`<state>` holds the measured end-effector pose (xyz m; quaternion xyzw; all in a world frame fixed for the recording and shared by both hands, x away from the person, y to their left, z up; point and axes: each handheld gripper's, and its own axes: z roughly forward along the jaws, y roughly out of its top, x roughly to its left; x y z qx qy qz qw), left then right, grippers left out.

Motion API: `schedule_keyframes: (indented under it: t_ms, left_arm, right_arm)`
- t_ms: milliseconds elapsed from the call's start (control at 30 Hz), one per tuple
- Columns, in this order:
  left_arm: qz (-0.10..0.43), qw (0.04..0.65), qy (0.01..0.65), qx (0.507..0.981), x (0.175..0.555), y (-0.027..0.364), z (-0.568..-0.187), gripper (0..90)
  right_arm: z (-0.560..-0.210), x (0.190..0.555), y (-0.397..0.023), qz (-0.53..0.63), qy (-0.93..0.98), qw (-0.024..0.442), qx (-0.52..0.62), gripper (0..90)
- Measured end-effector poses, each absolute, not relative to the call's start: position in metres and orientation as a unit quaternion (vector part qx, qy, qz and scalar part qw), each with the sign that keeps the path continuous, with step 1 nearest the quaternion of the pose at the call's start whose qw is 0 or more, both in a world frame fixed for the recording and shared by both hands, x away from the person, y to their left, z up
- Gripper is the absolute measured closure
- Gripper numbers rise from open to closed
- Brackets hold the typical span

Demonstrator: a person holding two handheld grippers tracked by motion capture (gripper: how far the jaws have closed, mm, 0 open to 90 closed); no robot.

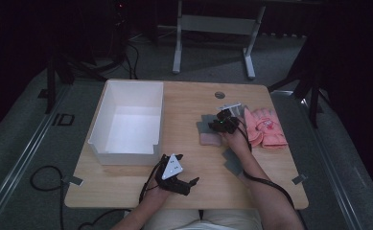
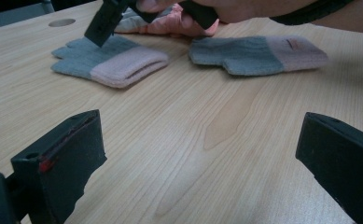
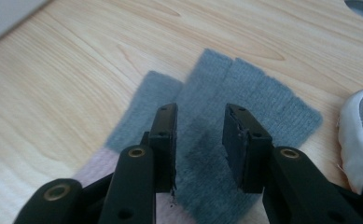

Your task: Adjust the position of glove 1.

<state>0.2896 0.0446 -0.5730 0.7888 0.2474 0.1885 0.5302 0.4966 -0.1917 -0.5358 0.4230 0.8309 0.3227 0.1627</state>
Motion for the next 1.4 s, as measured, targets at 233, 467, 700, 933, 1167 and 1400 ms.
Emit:
schedule_keyframes:
  t_ms: [233, 467, 700, 933, 1167, 1400]
  left_arm:
    - [0.19, 0.53, 0.246, 0.789, 0.289, 0.045, -0.573, 0.8]
    - [0.188, 0.532, 0.246, 0.788, 0.29, 0.045, -0.573, 0.9]
    - [0.191, 0.53, 0.247, 0.789, 0.289, 0.045, -0.573, 0.9]
    - [0.196, 0.527, 0.246, 0.79, 0.289, 0.044, -0.573, 0.9]
    - [0.197, 0.529, 0.244, 0.789, 0.289, 0.044, -0.573, 0.9]
    - [0.197, 0.529, 0.243, 0.789, 0.288, 0.044, -0.573, 0.8]
  right_arm:
    - [-0.549, 0.5, -0.185, 0.298, 0.841, 0.175, 0.417, 77.0]
    - [-0.542, 0.497, -0.174, 0.301, 0.829, 0.161, 0.444, 85.5]
    - [-0.5, 0.446, -0.17, 0.366, 0.797, 0.162, 0.452, 85.8]
    - [-0.478, 0.398, -0.169, 0.391, 0.782, 0.174, 0.452, 85.9]
    - [-0.504, 0.359, -0.166, 0.367, 0.793, 0.163, 0.459, 85.9]
    - [-0.525, 0.341, -0.167, 0.36, 0.794, 0.137, 0.47, 85.9]
